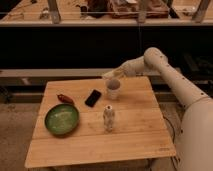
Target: Place the white sponge in the ceramic cup
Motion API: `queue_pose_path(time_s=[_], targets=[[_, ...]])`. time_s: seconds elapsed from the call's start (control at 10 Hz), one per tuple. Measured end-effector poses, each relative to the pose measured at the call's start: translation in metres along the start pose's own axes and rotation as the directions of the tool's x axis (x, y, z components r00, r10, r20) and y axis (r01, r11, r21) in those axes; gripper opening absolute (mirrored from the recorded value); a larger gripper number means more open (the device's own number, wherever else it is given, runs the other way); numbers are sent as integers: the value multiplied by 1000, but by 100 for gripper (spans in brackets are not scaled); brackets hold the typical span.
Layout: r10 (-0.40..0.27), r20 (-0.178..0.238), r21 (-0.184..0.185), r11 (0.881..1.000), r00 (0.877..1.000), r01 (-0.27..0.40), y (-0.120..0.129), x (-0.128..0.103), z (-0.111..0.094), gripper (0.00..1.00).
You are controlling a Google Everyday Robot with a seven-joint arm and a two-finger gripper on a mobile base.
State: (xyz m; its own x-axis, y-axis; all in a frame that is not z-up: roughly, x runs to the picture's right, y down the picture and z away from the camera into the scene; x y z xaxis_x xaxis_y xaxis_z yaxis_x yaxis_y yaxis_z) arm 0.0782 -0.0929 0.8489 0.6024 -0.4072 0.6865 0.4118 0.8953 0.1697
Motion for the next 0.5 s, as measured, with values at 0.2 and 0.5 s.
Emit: queue_pose_path(time_s=[0.2, 0.5], targets=[[6, 3, -8, 1000, 1000, -6, 5, 5, -4, 5], [-5, 20, -25, 1000, 1000, 6, 5, 3, -3, 5]])
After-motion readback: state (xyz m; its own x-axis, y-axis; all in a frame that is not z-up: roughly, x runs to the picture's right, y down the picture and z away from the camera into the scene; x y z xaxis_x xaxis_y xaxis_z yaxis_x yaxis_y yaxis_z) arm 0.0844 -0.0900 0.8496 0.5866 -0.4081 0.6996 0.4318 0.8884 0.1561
